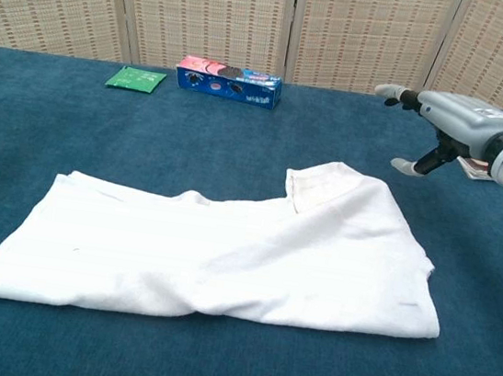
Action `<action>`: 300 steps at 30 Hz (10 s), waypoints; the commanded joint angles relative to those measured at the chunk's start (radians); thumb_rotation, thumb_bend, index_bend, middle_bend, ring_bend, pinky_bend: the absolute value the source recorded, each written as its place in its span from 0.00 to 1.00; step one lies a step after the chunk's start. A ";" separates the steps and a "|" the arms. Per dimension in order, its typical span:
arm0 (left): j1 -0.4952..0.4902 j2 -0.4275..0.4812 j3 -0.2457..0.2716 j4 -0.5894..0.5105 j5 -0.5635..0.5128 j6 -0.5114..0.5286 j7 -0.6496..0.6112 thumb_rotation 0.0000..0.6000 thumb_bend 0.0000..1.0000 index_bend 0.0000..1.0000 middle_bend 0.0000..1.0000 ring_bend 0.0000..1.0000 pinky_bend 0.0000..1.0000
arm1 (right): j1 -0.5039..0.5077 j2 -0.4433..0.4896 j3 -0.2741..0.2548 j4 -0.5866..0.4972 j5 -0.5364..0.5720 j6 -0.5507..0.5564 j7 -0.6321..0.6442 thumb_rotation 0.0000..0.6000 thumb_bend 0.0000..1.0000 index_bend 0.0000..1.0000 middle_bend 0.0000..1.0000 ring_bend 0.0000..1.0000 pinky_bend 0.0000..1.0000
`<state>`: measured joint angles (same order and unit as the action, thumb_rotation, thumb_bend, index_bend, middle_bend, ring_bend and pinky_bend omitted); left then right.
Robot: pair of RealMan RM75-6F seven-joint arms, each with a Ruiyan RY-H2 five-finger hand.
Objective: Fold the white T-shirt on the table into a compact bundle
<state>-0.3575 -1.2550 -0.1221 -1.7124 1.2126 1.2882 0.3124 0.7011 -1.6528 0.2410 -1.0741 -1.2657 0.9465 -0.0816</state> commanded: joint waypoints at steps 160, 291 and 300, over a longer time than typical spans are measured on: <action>-0.193 -0.136 0.036 0.250 -0.049 -0.171 0.080 1.00 0.33 0.28 0.14 0.11 0.00 | -0.491 0.552 -0.155 -0.551 -0.306 0.486 0.184 1.00 0.41 0.29 0.26 0.12 0.12; -0.132 -0.255 0.185 0.812 0.573 0.037 -0.455 1.00 0.14 0.33 0.14 0.10 0.00 | -0.436 0.475 -0.229 -0.550 -0.525 0.642 -0.069 1.00 0.11 0.00 0.13 0.05 0.06; -0.149 -0.424 0.220 1.093 0.646 0.179 -0.559 1.00 0.13 0.31 0.14 0.10 0.00 | -0.457 0.476 -0.221 -0.555 -0.517 0.652 -0.061 1.00 0.11 0.00 0.13 0.05 0.06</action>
<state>-0.4960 -1.6314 0.0803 -0.6778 1.8322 1.4270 -0.2097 0.2448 -1.1769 0.0193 -1.6290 -1.7828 1.5983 -0.1431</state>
